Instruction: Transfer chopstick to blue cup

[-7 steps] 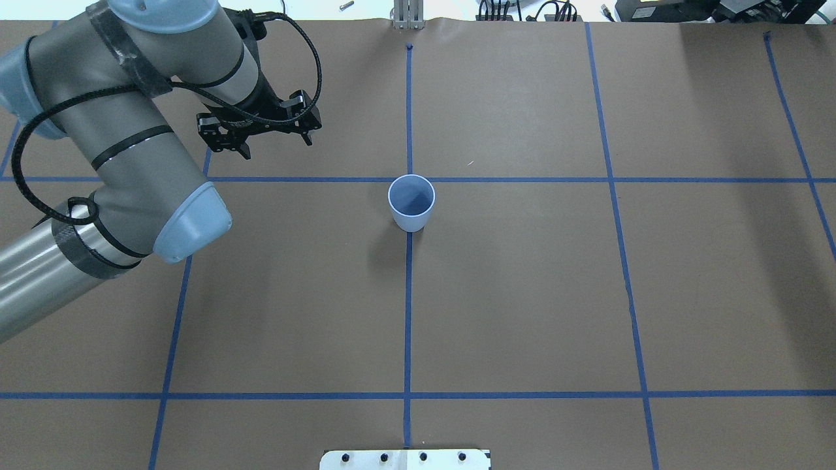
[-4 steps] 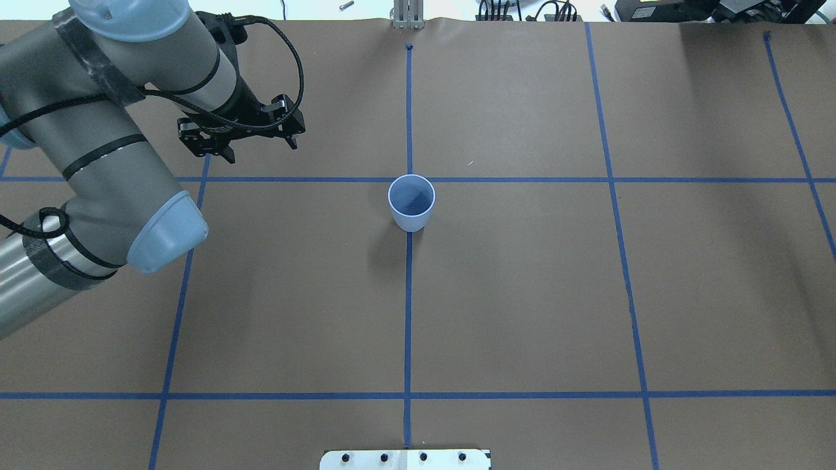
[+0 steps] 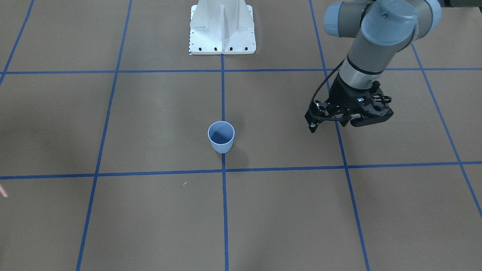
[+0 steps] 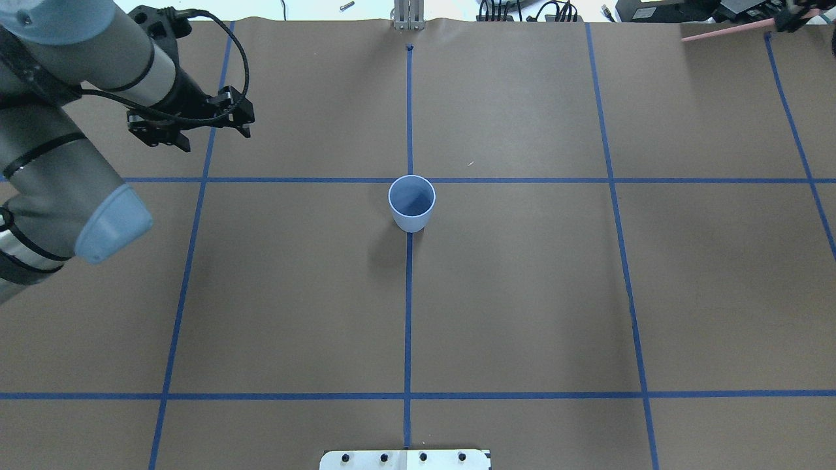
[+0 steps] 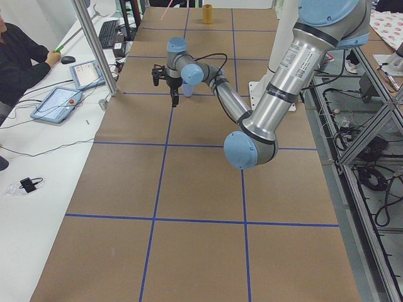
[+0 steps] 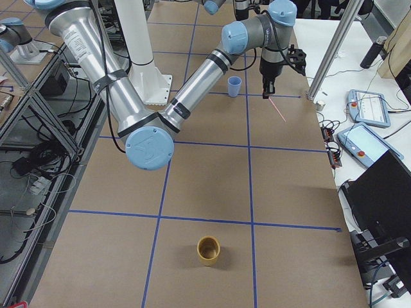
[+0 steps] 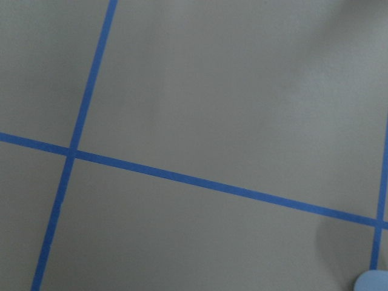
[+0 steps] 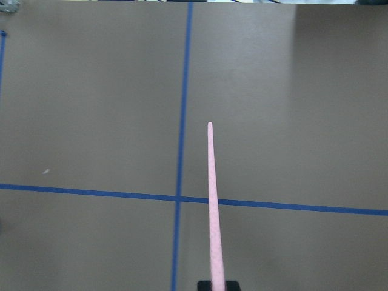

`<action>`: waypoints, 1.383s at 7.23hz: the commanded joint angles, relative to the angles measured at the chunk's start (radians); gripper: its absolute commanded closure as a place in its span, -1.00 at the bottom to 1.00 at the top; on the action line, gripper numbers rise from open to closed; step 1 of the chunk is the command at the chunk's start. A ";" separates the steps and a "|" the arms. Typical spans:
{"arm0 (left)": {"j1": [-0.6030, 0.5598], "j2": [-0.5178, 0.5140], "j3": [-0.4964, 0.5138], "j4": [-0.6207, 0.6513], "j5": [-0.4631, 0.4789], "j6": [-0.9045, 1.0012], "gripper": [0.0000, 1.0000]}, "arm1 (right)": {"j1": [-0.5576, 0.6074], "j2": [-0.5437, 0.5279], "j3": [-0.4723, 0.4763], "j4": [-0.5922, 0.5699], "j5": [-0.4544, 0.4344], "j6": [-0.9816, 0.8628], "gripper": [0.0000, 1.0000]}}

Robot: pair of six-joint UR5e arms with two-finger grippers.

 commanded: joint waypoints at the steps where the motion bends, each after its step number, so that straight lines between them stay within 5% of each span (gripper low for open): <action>1: -0.171 0.093 0.036 0.002 -0.138 0.291 -0.98 | -0.184 0.052 0.009 0.230 -0.004 0.377 1.00; 4: -0.316 0.132 0.192 -0.007 -0.146 0.588 -0.97 | -0.386 0.184 0.006 0.240 -0.076 0.659 1.00; 10: -0.325 0.135 0.231 -0.012 -0.146 0.609 -0.98 | -0.629 0.284 -0.084 0.232 -0.216 0.725 1.00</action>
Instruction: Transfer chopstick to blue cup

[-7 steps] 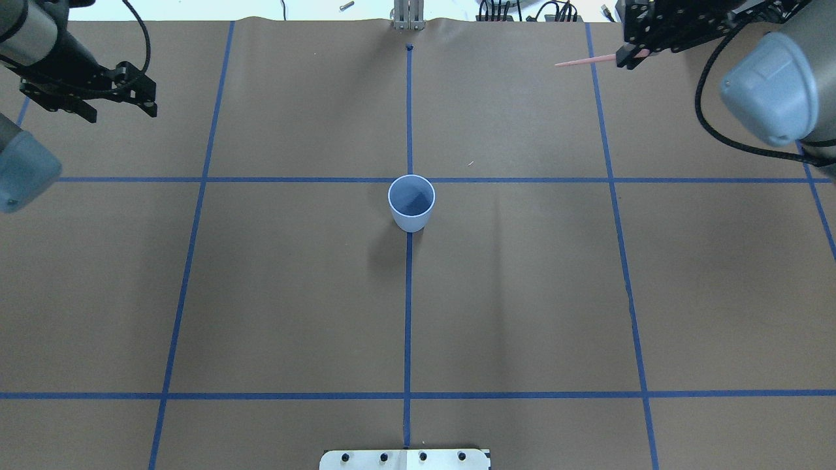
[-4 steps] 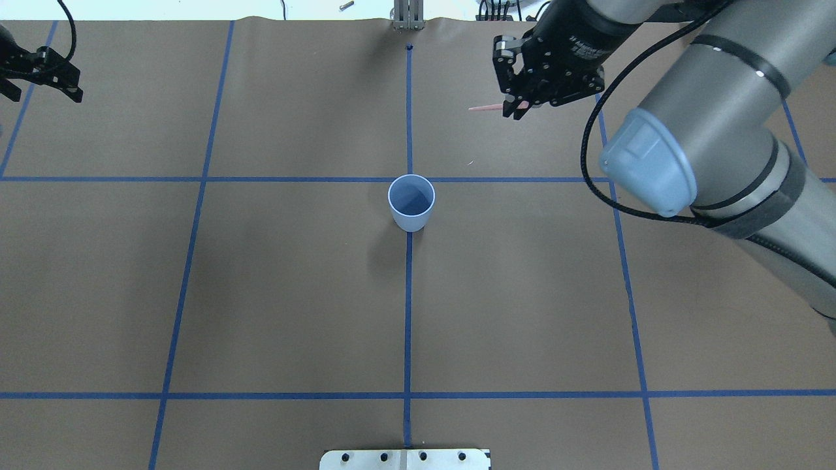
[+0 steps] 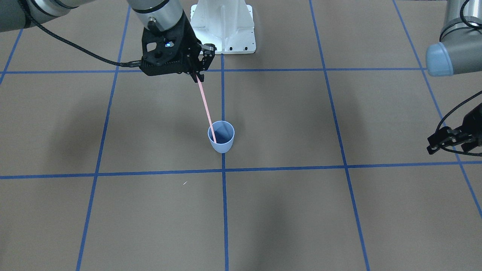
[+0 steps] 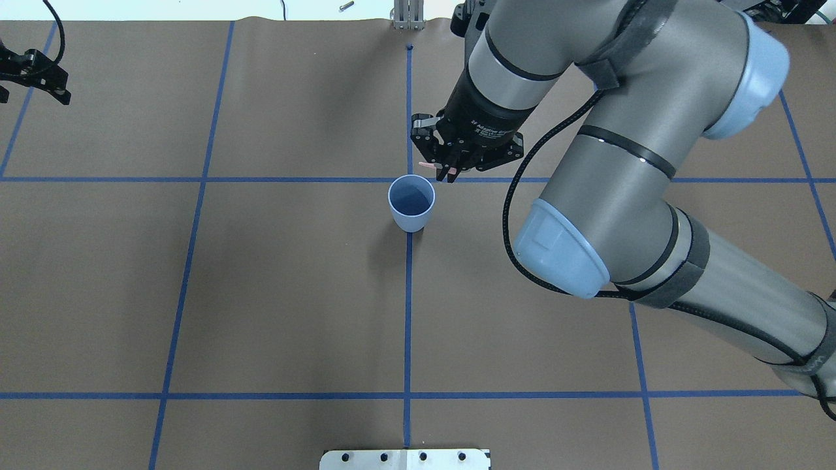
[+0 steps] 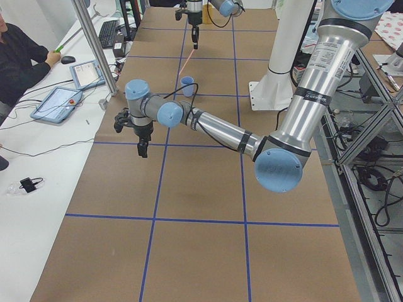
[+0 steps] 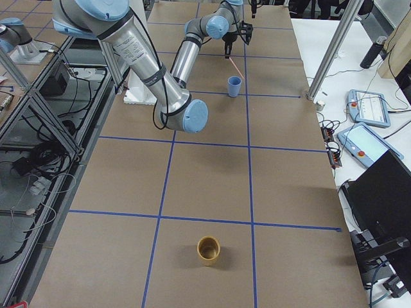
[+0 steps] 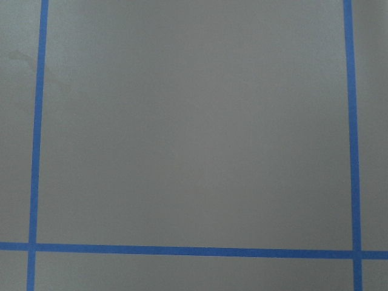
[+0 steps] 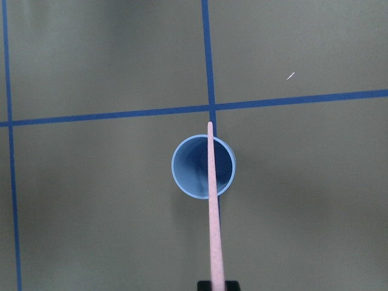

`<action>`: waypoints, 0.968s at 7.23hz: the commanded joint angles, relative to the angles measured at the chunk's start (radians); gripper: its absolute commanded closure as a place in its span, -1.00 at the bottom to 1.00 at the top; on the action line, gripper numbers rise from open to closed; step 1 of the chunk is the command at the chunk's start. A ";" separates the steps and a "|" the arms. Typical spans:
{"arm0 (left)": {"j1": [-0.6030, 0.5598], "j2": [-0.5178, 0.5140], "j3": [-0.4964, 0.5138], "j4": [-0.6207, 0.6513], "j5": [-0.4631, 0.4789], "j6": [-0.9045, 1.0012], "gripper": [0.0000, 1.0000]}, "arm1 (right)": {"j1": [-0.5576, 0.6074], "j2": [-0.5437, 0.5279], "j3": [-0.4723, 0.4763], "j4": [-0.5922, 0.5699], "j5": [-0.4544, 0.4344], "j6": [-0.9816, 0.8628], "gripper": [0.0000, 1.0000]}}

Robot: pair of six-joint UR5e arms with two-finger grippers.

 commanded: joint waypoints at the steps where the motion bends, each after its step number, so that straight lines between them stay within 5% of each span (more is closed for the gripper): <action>1: 0.001 -0.001 0.006 0.000 0.000 0.000 -0.97 | -0.032 0.016 -0.035 -0.001 -0.007 0.001 1.00; 5: 0.001 -0.001 0.011 -0.002 -0.002 0.000 -0.98 | -0.067 0.013 -0.041 -0.022 -0.007 0.001 1.00; 7: 0.001 -0.001 0.013 -0.002 0.000 0.000 -0.98 | -0.076 0.046 -0.116 -0.022 -0.009 -0.001 1.00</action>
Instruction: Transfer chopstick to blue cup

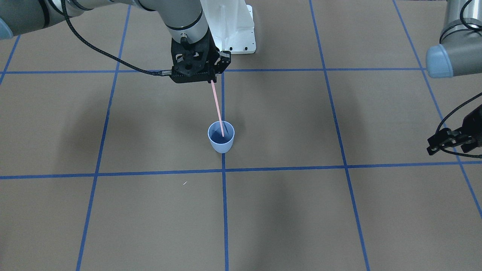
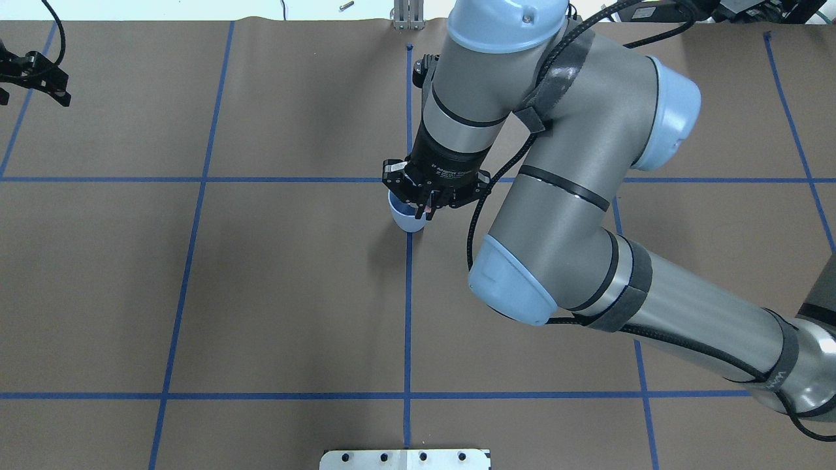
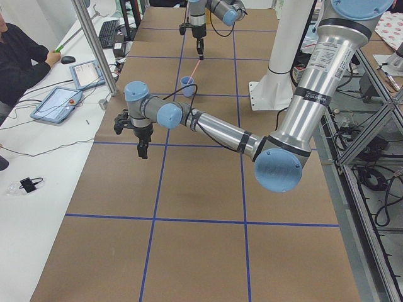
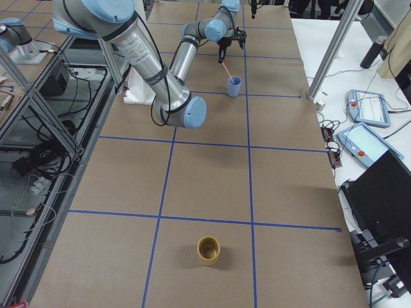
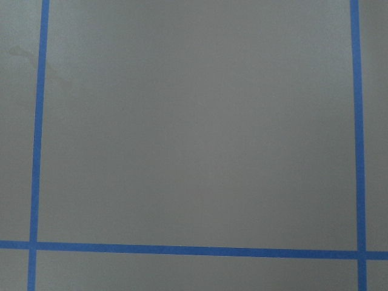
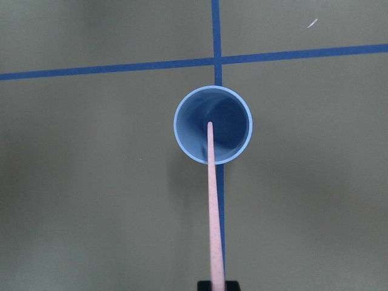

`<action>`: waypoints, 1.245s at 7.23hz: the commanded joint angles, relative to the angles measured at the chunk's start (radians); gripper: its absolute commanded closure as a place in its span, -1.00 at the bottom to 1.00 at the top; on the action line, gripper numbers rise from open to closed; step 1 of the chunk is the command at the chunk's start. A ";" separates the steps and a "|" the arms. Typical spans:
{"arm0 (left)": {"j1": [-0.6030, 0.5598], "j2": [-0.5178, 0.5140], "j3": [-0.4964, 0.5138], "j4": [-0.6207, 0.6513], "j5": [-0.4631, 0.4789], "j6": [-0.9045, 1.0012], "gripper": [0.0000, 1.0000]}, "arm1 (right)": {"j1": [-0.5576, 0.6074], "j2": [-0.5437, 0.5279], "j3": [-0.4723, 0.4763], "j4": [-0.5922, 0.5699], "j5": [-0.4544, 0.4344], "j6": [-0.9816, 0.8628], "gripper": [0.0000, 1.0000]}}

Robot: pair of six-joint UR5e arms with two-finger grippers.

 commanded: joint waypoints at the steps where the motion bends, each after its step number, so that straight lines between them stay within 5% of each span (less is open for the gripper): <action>1: 0.000 0.000 0.001 0.001 0.001 0.000 -0.98 | -0.006 0.017 -0.045 0.000 -0.001 -0.010 1.00; 3: 0.000 -0.001 0.000 0.000 0.000 -0.002 -0.97 | -0.006 0.020 -0.086 0.005 -0.001 -0.013 1.00; 5: 0.000 -0.002 -0.002 0.000 0.000 -0.002 -0.98 | -0.005 0.024 -0.103 0.012 -0.001 -0.004 -0.93; 9: -0.003 -0.008 -0.005 0.000 -0.006 -0.003 -0.98 | 0.081 0.040 -0.067 0.008 0.008 0.010 -1.00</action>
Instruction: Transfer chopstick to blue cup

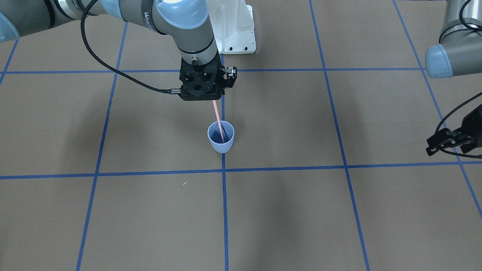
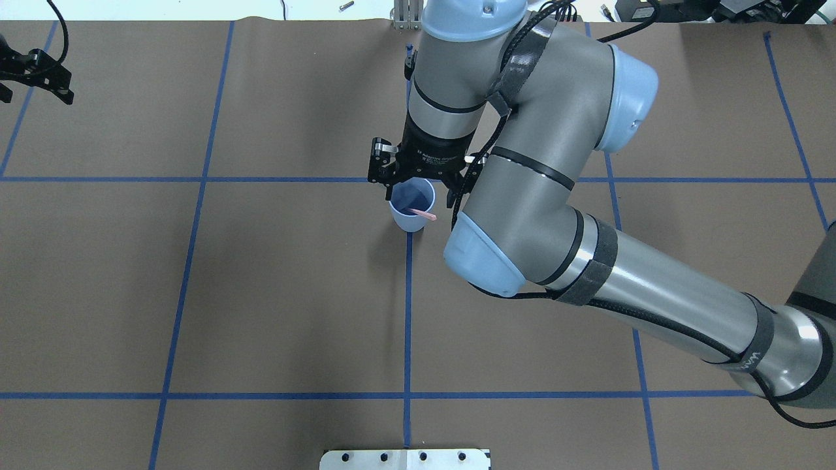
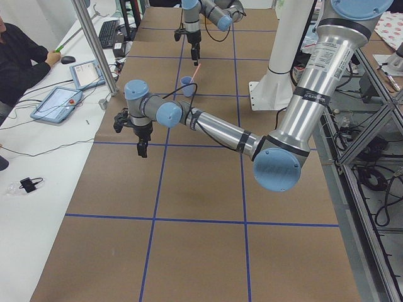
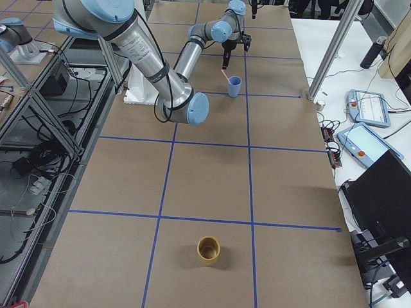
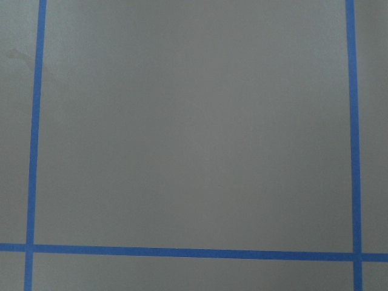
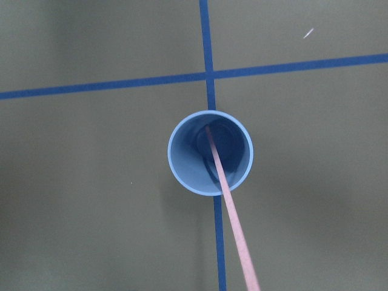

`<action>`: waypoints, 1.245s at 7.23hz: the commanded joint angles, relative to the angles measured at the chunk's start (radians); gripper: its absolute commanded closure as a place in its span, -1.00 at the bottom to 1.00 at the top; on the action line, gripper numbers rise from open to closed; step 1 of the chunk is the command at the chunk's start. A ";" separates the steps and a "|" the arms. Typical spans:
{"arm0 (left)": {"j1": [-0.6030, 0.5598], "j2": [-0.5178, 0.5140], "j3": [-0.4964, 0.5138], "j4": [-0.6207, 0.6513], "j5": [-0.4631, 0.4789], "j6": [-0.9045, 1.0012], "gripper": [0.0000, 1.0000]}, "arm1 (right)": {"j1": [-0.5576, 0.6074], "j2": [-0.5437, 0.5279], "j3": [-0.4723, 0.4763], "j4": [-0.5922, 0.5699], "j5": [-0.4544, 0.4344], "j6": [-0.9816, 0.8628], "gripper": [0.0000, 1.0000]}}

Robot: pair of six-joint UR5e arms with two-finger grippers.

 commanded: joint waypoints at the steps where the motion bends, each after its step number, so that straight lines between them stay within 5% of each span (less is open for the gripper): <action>1: -0.021 -0.002 0.001 0.006 -0.066 0.001 -0.98 | 0.119 -0.072 0.100 -0.007 0.011 -0.017 -1.00; 3: -0.072 0.007 -0.005 0.000 -0.117 0.010 -0.97 | 0.270 -0.309 0.226 -0.007 0.031 -0.228 -1.00; 5: -0.115 0.097 -0.021 -0.015 -0.132 0.147 -0.98 | 0.424 -0.516 0.223 -0.007 0.072 -0.586 -1.00; 9: -0.302 0.274 0.007 -0.020 -0.133 0.600 -0.98 | 0.774 -0.811 0.044 0.008 0.091 -1.297 -1.00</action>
